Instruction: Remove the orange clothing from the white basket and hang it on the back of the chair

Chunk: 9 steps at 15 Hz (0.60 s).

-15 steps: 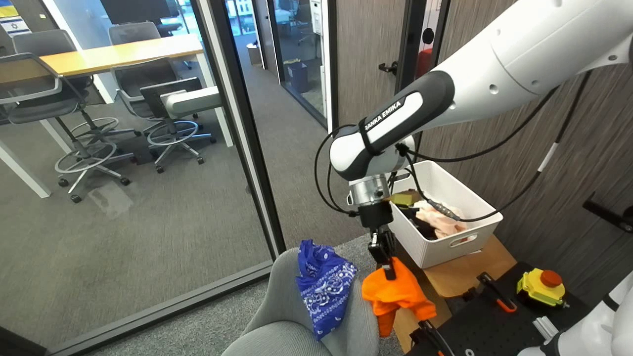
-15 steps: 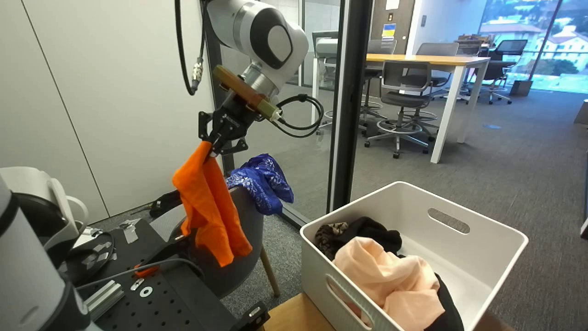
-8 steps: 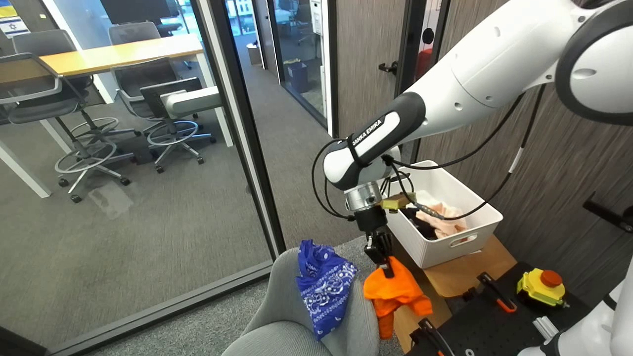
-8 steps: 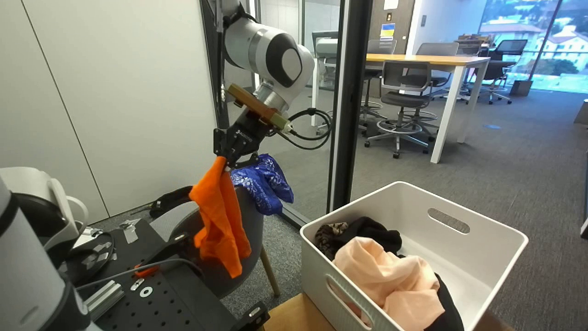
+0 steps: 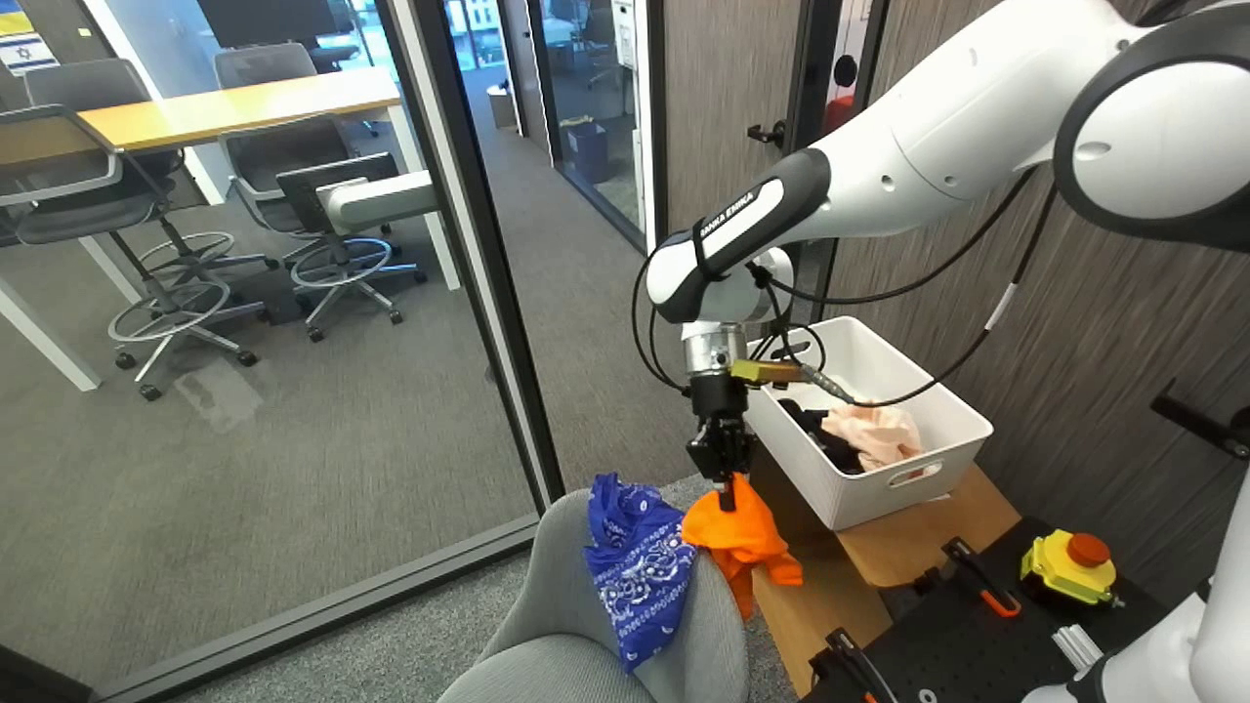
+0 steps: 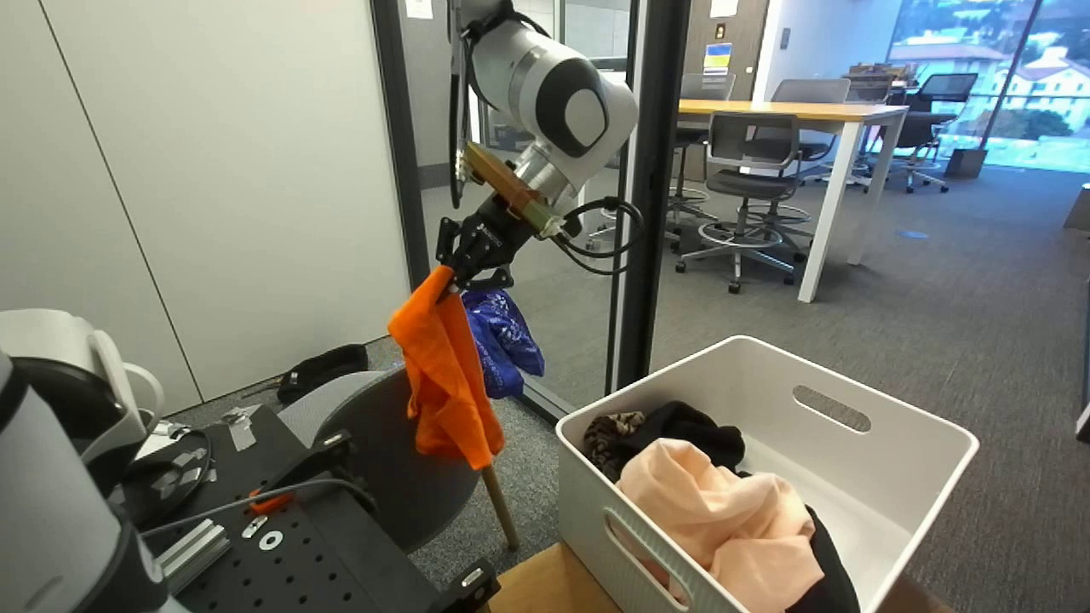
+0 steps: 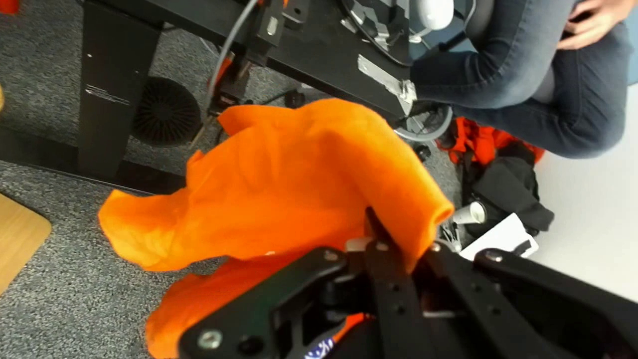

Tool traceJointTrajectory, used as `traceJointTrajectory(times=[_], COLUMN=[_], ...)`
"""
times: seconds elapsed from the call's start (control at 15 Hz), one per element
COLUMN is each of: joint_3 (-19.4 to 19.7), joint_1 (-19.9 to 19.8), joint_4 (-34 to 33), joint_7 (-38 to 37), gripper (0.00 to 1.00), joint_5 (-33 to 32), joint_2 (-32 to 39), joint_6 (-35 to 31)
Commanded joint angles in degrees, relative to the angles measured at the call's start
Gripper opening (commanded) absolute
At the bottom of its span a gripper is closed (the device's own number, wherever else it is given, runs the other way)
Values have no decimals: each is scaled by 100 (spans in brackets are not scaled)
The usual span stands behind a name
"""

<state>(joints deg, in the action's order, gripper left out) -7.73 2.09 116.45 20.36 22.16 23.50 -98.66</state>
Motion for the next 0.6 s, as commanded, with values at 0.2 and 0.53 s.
traceJointTrajectory(times=[0.2, 0.53], joint_3=[-202, -324], joint_1=[53, 332], joint_4=[-102, -81], joint_7=[-370, -611], gripper=[5, 5], joint_5=[1046, 1367], joint_2=[2, 120], joint_6=[12, -262])
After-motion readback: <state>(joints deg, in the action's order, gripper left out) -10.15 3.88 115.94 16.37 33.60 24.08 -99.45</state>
